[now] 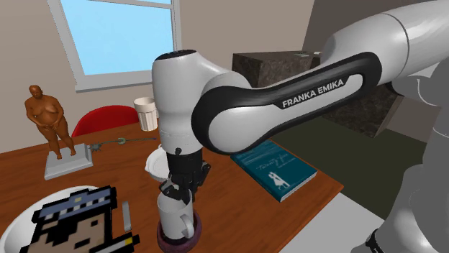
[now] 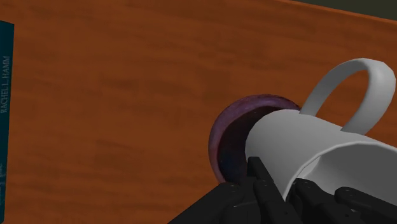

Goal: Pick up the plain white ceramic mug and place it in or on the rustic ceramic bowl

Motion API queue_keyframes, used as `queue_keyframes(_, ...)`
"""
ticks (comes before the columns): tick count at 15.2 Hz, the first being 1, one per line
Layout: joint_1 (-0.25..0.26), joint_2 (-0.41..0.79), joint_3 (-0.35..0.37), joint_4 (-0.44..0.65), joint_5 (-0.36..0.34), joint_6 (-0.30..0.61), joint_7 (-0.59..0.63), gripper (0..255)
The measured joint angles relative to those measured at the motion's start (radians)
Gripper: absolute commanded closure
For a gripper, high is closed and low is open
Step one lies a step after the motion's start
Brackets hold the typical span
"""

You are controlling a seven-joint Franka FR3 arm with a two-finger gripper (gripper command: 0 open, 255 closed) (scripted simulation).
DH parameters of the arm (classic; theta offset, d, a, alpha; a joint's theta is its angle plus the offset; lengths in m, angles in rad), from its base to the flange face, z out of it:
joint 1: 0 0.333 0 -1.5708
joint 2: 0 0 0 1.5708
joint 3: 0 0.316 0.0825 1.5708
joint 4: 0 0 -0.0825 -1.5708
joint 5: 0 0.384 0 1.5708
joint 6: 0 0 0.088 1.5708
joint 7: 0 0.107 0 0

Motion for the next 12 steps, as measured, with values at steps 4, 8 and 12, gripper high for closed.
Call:
queue_keyframes(4, 0.000, 0.009, -0.002, -0.029, -0.006, 0.037, 0.003, 255)
queue_keyframes(8, 0.000, 0.010, -0.003, -0.031, -0.006, 0.040, 0.002, 255)
queue_keyframes(12, 0.000, 0.010, -0.003, -0.031, -0.006, 0.040, 0.002, 0)
